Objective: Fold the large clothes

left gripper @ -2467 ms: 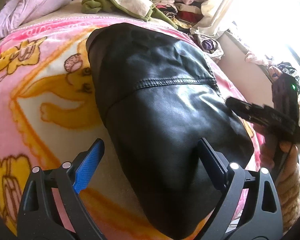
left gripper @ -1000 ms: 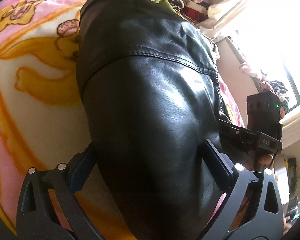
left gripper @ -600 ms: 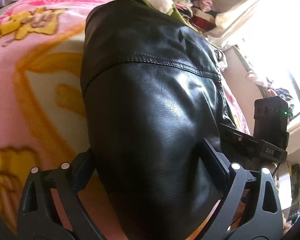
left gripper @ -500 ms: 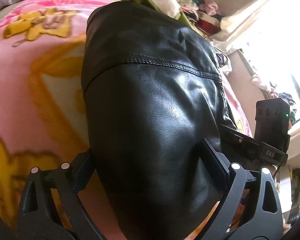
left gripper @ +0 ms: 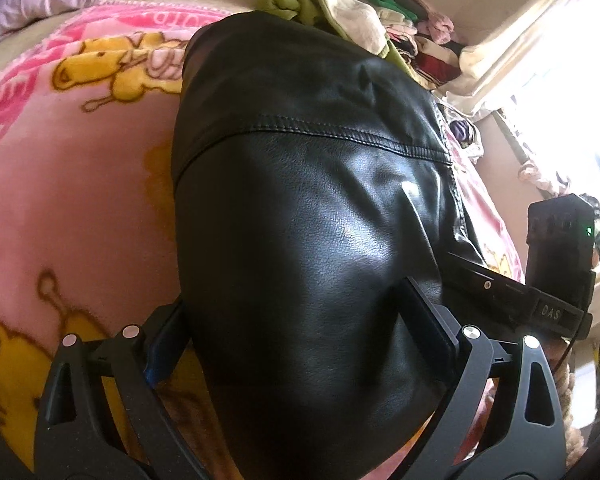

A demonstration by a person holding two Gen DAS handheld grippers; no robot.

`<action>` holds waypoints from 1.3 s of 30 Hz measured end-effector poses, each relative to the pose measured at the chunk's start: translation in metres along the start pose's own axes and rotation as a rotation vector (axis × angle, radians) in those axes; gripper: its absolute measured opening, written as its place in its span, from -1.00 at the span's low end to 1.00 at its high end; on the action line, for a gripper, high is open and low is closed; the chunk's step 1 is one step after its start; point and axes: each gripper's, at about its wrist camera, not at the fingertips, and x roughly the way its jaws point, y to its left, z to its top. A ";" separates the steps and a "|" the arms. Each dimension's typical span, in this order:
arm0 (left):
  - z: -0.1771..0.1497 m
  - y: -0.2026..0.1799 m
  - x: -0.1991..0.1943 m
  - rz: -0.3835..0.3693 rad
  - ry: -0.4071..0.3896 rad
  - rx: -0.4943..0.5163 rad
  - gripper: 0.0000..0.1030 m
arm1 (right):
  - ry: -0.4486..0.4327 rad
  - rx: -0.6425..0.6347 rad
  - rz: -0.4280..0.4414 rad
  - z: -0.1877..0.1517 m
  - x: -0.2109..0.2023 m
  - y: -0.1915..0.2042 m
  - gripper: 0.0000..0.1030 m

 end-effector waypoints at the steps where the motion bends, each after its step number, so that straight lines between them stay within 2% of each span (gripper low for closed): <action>1: 0.001 -0.002 0.002 0.006 0.001 0.008 0.72 | -0.001 0.009 -0.008 0.001 0.001 0.000 0.19; 6: 0.013 -0.016 0.012 0.021 0.002 0.035 0.73 | -0.021 0.016 -0.064 -0.004 -0.004 0.003 0.33; 23: 0.013 -0.014 0.008 0.026 -0.008 0.037 0.73 | -0.086 -0.148 -0.342 -0.030 -0.021 0.047 0.59; 30: 0.011 -0.015 -0.003 0.046 -0.024 0.040 0.73 | -0.097 -0.121 -0.355 -0.032 -0.024 0.049 0.67; 34: 0.009 -0.020 -0.016 0.070 -0.049 0.065 0.74 | -0.132 -0.107 -0.361 -0.038 -0.035 0.053 0.83; 36: 0.009 -0.022 -0.023 0.091 -0.062 0.074 0.82 | -0.153 -0.103 -0.368 -0.041 -0.040 0.055 0.85; 39: 0.007 -0.023 -0.033 0.122 -0.079 0.085 0.81 | -0.187 -0.098 -0.368 -0.047 -0.049 0.059 0.90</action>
